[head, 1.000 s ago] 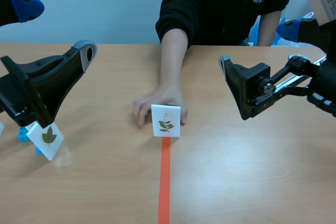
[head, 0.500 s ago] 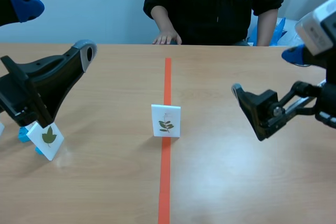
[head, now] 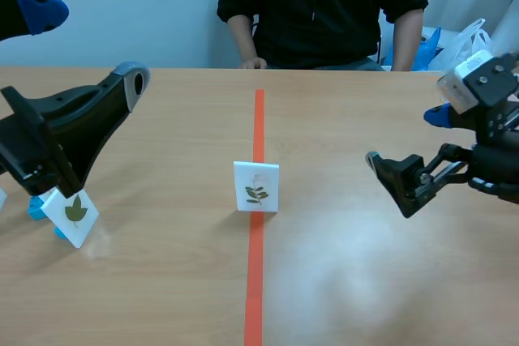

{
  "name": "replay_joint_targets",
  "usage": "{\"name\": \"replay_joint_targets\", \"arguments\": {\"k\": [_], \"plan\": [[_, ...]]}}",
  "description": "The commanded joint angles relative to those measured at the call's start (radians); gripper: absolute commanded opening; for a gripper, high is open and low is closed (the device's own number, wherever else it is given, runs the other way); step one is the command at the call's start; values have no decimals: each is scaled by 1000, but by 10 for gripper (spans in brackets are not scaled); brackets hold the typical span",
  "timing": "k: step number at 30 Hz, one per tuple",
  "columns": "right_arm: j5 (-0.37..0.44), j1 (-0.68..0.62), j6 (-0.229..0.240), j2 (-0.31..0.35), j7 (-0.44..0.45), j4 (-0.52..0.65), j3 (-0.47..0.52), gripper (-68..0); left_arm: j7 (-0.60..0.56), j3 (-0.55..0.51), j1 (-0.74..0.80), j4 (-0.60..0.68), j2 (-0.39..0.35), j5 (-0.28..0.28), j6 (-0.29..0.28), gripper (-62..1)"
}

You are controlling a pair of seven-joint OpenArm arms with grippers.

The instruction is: Sort the leaf by its shape. The table is split by an orange tape line. A compound leaf with several leaflets goes to the left side, a simple leaf with one blade goes to the right side. Return to the home posture when a red brick is placed on the table.

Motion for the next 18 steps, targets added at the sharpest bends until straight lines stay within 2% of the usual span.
{"name": "replay_joint_targets", "arguments": {"k": [1,8,18], "plan": [[11,48,6,13,19,-11,-33,-22,-17,3,-8,25,-3,-11,2,4],[8,196,5,-16,26,-166,-209,-22,-17,3,-8,25,-3,-10,2,4],[7,359,5,-137,30,-351,-356,-22,-17,3,-8,25,-3,-7,2,4]]}}
